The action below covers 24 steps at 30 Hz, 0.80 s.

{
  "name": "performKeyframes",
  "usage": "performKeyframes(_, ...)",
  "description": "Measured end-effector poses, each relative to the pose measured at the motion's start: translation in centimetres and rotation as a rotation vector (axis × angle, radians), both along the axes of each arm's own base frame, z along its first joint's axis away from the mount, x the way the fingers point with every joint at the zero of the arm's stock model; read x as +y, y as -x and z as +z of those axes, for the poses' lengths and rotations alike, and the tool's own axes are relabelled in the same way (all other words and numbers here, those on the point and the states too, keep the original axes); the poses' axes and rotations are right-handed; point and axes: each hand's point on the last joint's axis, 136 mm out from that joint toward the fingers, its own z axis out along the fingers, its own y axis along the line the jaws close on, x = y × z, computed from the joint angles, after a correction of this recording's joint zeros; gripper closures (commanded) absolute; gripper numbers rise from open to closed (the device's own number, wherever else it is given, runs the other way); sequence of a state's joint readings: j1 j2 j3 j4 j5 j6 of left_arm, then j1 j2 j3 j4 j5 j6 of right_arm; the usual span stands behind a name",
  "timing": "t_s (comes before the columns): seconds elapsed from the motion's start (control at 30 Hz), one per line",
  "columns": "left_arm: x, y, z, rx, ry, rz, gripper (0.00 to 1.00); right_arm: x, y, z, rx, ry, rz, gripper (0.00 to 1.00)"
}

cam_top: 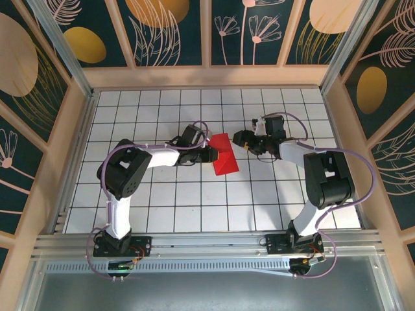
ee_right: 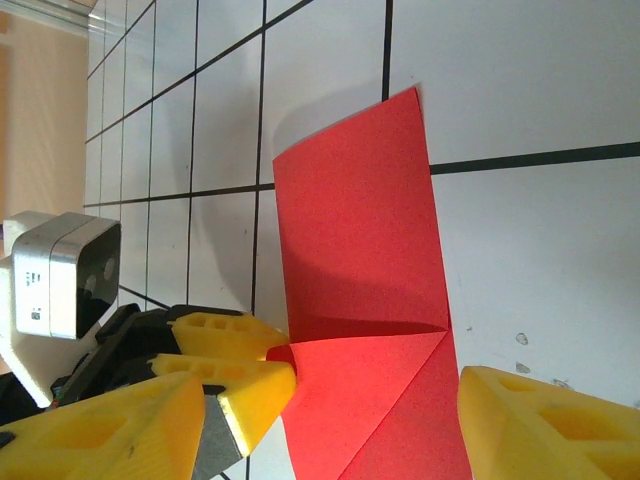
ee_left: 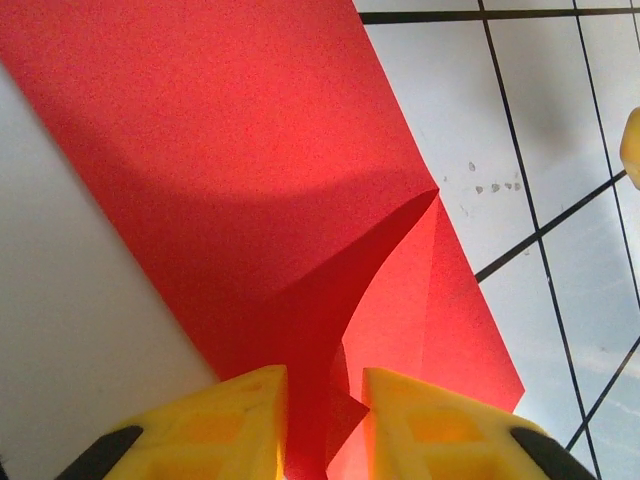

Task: Fold a paper plane with a square sheet of paper (fold left side to right side)
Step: Turn over the paper at the center of the table.

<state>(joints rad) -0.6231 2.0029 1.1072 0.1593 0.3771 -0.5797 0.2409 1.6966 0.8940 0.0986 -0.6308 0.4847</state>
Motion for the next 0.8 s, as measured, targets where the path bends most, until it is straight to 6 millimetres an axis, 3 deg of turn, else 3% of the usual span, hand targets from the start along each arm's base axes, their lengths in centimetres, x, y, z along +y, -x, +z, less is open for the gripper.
performKeyframes(0.33,0.7,-0.3,1.1,-0.044,-0.008,0.036,0.97,0.6,0.6,0.2,0.008,-0.032,0.042,0.44)
performKeyframes(0.8,2.4,0.0,2.5,-0.088,0.007,0.129,1.0,3.1,1.6,-2.2,0.066,-0.066,0.113,0.42)
